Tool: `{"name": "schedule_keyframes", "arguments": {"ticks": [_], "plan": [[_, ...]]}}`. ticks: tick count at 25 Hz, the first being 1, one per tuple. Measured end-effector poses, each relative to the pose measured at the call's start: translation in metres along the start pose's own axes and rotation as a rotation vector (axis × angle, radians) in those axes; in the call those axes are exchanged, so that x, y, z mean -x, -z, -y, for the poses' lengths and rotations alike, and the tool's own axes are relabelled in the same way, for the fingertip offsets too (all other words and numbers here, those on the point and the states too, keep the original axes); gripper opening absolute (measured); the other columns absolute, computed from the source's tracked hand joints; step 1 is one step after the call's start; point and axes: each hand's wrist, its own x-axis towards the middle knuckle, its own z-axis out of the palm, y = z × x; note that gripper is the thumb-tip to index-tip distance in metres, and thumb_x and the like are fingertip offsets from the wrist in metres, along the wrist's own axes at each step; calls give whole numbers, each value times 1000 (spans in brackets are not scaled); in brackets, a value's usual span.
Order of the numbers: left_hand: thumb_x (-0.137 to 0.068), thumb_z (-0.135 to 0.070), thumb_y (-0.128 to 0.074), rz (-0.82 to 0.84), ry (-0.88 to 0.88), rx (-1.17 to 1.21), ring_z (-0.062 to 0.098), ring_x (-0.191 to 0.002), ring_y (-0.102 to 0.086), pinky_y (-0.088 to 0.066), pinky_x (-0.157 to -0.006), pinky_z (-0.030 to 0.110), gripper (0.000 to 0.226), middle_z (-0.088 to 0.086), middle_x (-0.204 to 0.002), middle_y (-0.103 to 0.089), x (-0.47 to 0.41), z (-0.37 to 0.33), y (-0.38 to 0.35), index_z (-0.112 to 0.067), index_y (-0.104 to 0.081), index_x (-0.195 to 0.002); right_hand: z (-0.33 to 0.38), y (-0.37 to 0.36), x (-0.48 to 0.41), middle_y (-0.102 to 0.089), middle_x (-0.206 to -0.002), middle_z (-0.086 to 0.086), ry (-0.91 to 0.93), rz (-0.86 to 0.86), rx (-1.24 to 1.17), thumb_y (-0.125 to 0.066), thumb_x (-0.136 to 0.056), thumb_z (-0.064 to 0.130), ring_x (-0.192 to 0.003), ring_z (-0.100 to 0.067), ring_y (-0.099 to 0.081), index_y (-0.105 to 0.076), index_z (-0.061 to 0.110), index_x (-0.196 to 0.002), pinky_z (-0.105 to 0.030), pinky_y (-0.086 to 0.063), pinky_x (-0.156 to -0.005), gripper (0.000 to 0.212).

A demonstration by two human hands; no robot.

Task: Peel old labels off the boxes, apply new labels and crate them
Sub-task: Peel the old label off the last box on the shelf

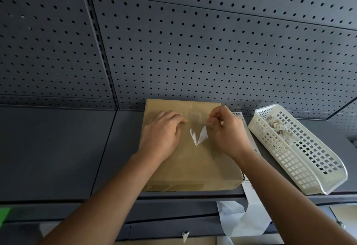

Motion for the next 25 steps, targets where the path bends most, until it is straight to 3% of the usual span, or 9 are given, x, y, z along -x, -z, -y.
{"name": "schedule_keyframes", "arguments": {"ticks": [4, 9, 12, 15, 19, 22, 25], "plan": [[-93, -12, -57, 1, 8, -8, 6, -107, -58, -49, -76, 23, 30, -18, -115, -66, 1, 1, 0, -32, -71, -110, 3, -3, -6, -63, -78, -6, 95, 51, 129, -55, -87, -4, -72, -24, -60, -57, 6, -95, -43, -51, -68, 13], [-93, -13, -56, -8, 14, -15, 5, -106, -58, -47, -73, 20, 29, -19, -114, -66, 0, -1, 1, -34, -71, -109, 14, -1, -18, -60, -84, -10, 169, 241, 367, -53, -79, -7, -71, -31, -56, -52, 5, -95, -47, -52, -64, 20], [-94, -17, -54, 1, 11, -22, 4, -106, -57, -48, -75, 20, 29, -20, -115, -65, 0, 0, -1, -35, -70, -110, 24, 0, -24, -60, -93, -10, 162, 357, 570, -56, -85, -3, -72, -28, -53, -50, 5, -103, -39, -46, -61, 20], [-95, -17, -54, 13, 18, -8, 4, -108, -56, -52, -77, 24, 30, -20, -116, -64, -1, 1, -1, -36, -69, -111, 25, 0, -26, -60, -96, -7, 177, 417, 609, -62, -86, 2, -75, -25, -56, -49, 6, -106, -35, -44, -63, 24], [-95, -16, -54, 11, 22, -12, 4, -108, -56, -51, -77, 23, 30, -20, -115, -64, 0, 0, 0, -36, -69, -111, 17, 5, -26, -58, -83, -4, 77, 383, 373, -55, -82, 1, -72, -21, -54, -51, 7, -97, -37, -49, -65, 16], [-94, -15, -56, -2, 19, -9, 4, -105, -57, -46, -74, 20, 29, -19, -114, -65, 0, -1, 1, -35, -70, -109, 14, 14, -17, -56, -75, 6, -15, 358, 226, -56, -82, 5, -66, -12, -51, -53, 14, -94, -18, -44, -59, 15], [-94, -14, -57, -6, 14, -16, 4, -104, -57, -43, -72, 18, 28, -19, -114, -66, 0, -1, 0, -34, -70, -109, 10, 20, -10, -61, -84, 10, -47, 324, 176, -59, -88, 10, -74, -2, -56, -55, 18, -96, -4, -40, -64, 12]]}}
